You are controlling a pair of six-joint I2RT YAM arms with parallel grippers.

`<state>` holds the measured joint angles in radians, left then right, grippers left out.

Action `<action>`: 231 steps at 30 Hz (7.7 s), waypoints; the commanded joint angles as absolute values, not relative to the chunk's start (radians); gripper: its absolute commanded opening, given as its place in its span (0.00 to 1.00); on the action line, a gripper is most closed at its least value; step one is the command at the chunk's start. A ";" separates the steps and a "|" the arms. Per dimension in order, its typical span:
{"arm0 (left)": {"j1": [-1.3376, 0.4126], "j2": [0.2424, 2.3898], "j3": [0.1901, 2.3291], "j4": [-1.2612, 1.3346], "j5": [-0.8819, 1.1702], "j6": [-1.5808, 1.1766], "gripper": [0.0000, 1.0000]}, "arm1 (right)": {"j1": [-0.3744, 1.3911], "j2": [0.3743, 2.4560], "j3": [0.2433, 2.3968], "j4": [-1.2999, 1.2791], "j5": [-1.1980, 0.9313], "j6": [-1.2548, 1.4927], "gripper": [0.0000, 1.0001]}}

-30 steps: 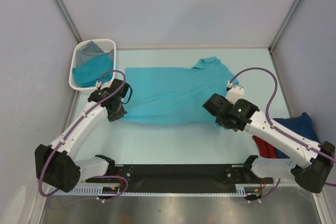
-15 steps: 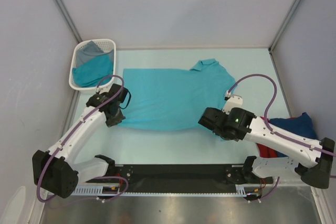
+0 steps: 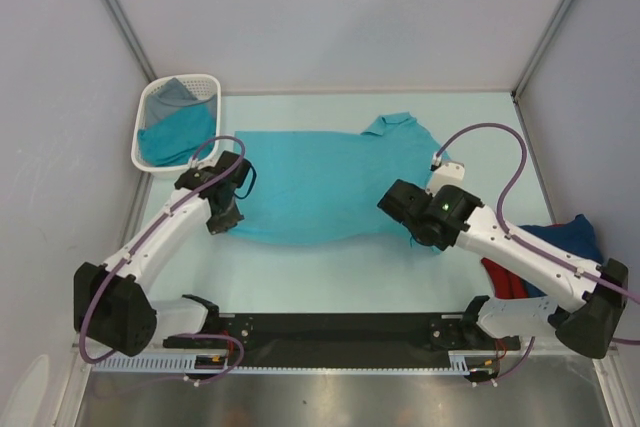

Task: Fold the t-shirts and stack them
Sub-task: Fold the flattened tshirt in 1/3 of the way

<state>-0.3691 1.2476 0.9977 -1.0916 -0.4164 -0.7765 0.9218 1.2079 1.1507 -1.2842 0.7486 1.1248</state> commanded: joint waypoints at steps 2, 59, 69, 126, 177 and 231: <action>-0.373 1.285 1.060 -1.058 -0.446 -0.753 0.00 | 0.851 1.235 1.209 -1.164 0.816 0.994 0.00; -0.250 1.769 1.292 -0.948 -0.476 -0.726 0.00 | 0.535 1.621 1.244 -0.696 0.644 0.652 0.00; -0.249 1.798 1.356 -0.953 -0.491 -0.721 0.00 | 0.514 1.641 1.262 -0.686 0.637 0.640 0.00; -0.390 1.813 1.285 -0.923 -0.410 -0.744 0.41 | 0.649 1.591 1.253 -0.721 0.569 0.670 0.57; -0.391 1.661 1.227 -0.824 -0.296 -0.663 0.39 | 0.618 1.732 1.158 -0.661 0.532 0.729 0.00; -0.391 1.783 1.147 -0.772 -0.207 -0.664 0.36 | 0.449 2.060 1.657 -0.652 0.572 0.591 0.00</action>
<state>-0.3862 1.7874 1.1572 -0.7864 -0.2157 -0.6788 0.4583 2.0888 1.6081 -0.6544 0.5205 0.6258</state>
